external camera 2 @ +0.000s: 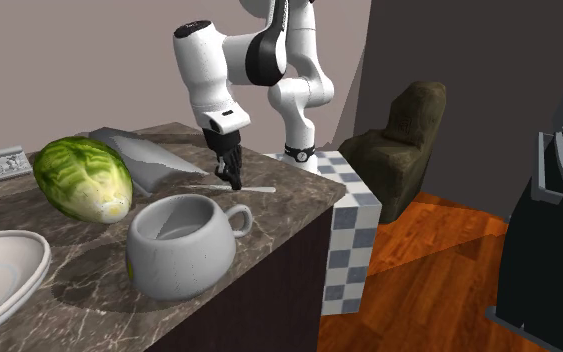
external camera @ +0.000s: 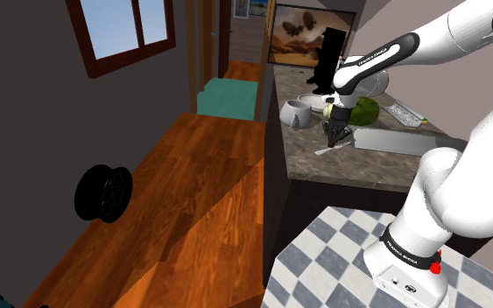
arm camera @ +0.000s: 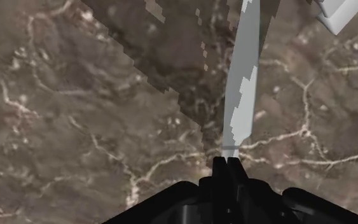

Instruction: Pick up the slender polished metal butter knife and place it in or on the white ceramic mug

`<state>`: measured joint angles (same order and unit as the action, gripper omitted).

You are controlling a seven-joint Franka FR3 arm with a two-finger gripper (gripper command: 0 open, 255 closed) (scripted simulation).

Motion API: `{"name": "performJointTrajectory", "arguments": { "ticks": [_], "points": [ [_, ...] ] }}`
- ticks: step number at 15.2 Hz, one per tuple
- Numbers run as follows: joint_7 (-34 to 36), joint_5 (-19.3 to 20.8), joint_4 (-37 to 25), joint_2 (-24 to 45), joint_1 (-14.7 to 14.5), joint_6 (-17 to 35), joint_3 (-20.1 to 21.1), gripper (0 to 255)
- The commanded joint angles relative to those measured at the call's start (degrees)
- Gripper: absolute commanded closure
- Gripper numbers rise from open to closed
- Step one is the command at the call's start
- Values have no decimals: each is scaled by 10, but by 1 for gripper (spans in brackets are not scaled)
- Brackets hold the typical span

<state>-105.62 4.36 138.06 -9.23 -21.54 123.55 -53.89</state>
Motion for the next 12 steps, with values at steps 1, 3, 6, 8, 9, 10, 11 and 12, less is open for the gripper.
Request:
{"name": "performJointTrajectory", "arguments": {
  "ticks": [1,3,6,8,9,10,11,12],
  "points": [
    [0,0,4,3,0,-2,-1,255],
    [1,1,2,-2,1,1,1,255],
    [20,74,12,-49,28,6,15,0],
    [30,136,21,-91,59,9,34,0],
    [30,137,21,-91,60,9,35,0],
    [28,135,25,-86,59,18,32,0],
    [25,132,30,-80,57,28,28,0],
    [23,130,34,-74,55,37,24,0]
  ]
}}
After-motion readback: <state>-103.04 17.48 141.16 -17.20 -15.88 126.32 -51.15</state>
